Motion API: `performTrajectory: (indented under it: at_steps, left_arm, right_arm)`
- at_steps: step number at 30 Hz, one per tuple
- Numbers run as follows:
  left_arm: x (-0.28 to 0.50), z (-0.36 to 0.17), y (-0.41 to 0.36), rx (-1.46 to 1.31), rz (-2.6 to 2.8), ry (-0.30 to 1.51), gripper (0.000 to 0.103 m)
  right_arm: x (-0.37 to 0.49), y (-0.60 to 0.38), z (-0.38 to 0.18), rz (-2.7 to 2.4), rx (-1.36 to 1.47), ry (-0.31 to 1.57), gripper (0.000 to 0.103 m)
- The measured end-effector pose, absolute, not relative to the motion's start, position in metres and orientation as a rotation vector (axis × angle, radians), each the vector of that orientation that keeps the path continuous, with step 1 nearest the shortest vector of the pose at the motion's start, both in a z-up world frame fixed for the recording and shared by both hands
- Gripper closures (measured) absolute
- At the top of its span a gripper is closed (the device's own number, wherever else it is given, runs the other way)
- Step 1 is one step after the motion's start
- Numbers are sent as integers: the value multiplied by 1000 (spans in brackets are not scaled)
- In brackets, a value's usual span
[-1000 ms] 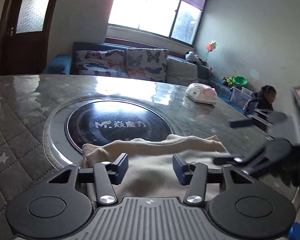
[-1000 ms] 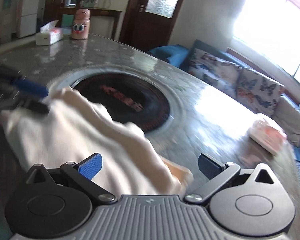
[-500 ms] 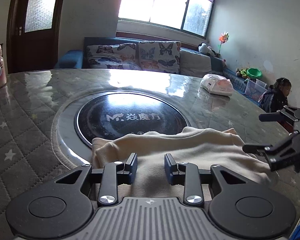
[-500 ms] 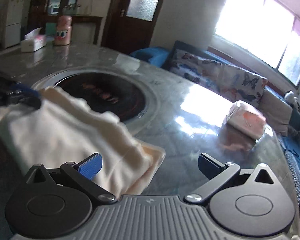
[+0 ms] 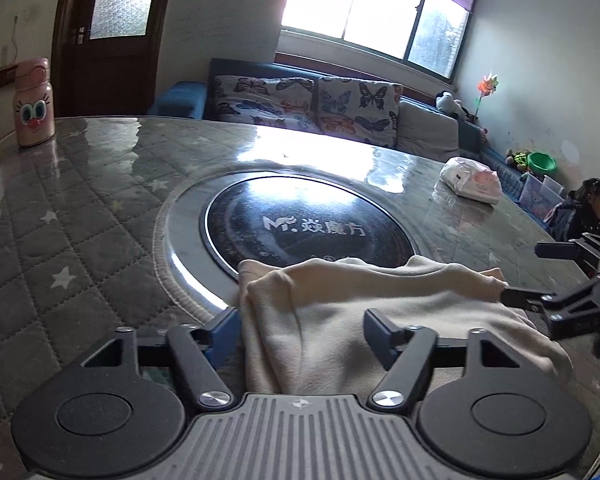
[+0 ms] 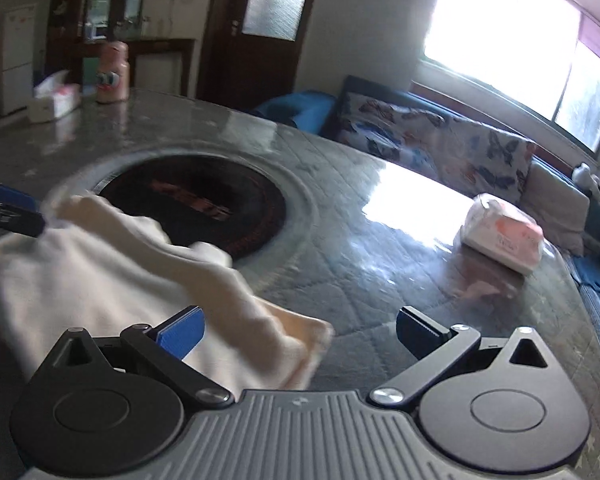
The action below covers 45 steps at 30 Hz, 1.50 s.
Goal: Fold clothes
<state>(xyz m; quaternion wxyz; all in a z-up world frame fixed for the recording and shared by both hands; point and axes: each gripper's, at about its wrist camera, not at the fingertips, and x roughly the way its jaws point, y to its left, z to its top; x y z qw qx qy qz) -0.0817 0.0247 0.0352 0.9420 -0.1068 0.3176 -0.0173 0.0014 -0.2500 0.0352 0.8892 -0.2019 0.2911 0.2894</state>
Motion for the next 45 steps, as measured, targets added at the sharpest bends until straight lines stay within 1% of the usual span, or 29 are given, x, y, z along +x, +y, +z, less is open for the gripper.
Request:
performTrajectory:
  at_steps: [3,5,7,12,14,16,22,24,26,27,28,30,32,33,34,35,38,43,45]
  left_arm:
    - [-86,38,26,-215,-19,650,15]
    - [-89,41,28,-215,-9,642,4]
    - [-91,45,31,-217,-1,641,0]
    - [-93,49,45,-268,19,664,0]
    - [-95,50,51,-298,28,665,0]
    - [-97,49,57,-331,30,664,0]
    - [-105,48,74,-435,36,663,0]
    - [-106,46,81,-484,31,666,0]
    - [-107,45,87,-519,23,668,1]
    - [-106,45,88,-532,17,669,1]
    - [-106,44,90,-544,12,669,1]
    - [-106,43,92,-572,-3,672,2]
    - [-105,41,93,-607,-22,678,4]
    - [-104,39,92,-624,-32,684,5]
    - [-103,38,92,-637,-40,689,6]
    - [-101,37,91,-649,-46,694,7]
    - [-97,35,88,-682,-57,709,7]
    - [-86,25,85,-840,-96,746,8]
    - [-80,19,82,-898,-110,768,11]
  right_arm:
    - [-16,-244,43,652,-428,584,0]
    - [-27,-239,47,691,-437,572,0]
    - [-39,-228,49,745,-458,565,0]
    - [-67,-201,53,878,-513,542,2]
    - [-76,-189,54,921,-537,534,7]
    - [-82,-177,54,961,-556,532,8]
    - [-98,-142,48,1068,-636,524,24]
    - [-102,-130,46,1094,-657,521,31]
    - [-103,-118,42,1105,-680,515,41]
    - [-104,-113,40,1111,-690,514,44]
    - [-104,-108,38,1113,-699,516,50]
    - [-103,-101,35,1113,-714,525,54]
    - [-103,-96,33,1110,-724,531,69]
    - [-102,-97,34,1110,-711,532,72]
    - [-100,-99,37,1111,-688,537,78]
    - [-97,-102,41,1112,-664,541,82]
    - [-90,-111,51,1115,-589,554,86]
    - [-75,-128,69,1114,-469,567,87]
    - [-72,-134,73,1117,-438,572,88]
